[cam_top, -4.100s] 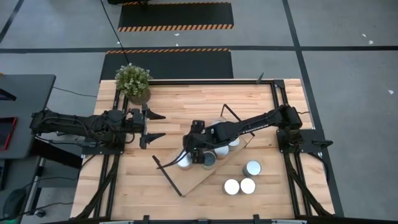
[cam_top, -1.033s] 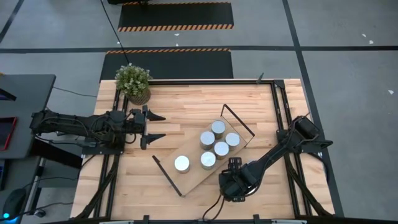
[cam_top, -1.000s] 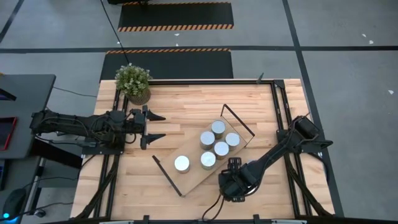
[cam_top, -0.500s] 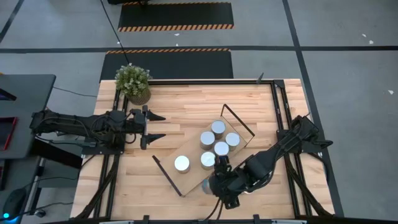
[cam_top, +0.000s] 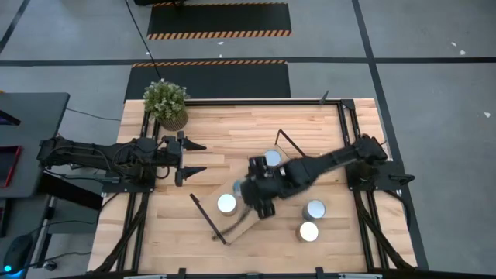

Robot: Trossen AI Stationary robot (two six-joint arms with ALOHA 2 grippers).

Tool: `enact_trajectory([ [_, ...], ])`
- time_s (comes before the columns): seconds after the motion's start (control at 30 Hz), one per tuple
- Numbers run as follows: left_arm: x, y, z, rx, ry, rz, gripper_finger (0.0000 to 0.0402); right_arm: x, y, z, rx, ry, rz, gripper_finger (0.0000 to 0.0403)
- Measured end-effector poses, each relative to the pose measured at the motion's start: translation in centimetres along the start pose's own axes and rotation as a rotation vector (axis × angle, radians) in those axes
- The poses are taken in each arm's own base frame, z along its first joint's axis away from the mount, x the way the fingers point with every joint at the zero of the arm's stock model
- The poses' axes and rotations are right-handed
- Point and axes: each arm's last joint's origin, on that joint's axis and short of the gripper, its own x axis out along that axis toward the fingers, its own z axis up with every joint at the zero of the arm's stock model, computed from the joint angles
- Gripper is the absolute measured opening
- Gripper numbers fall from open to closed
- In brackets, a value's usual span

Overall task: Pick and place cans onto a shelf
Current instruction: Put the canned tomatoes on the shelf

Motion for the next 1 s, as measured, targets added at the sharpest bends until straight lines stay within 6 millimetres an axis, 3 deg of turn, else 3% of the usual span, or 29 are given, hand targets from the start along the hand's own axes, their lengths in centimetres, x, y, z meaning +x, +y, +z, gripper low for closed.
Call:
enact_trajectory([
  [0.2,0.0,0.0,0.0,0.008,0.002,0.0,0.0355,2.9,-4.3,0.1,0.002,0.026,0.049,0.0322],
  [0.33,0.0,0.0,-0.1,0.01,0.01,0.001,0.0355,4.7,-5.8,0.1,0.02,0.027,0.111,0.0322],
  [0.5,0.0,0.0,-0.2,0.01,0.015,0.002,0.0355,7.9,-5.4,-0.4,-0.016,0.106,0.155,0.0322],
  [0.7,0.0,0.0,-0.2,0.011,0.021,0.002,0.0355,9.8,-4.5,-0.8,-0.043,0.166,0.202,0.0323],
  [1.0,0.0,0.0,-0.2,0.012,0.023,0.002,0.0355,10.5,-4.1,-1.0,-0.041,0.188,0.266,0.0344],
])
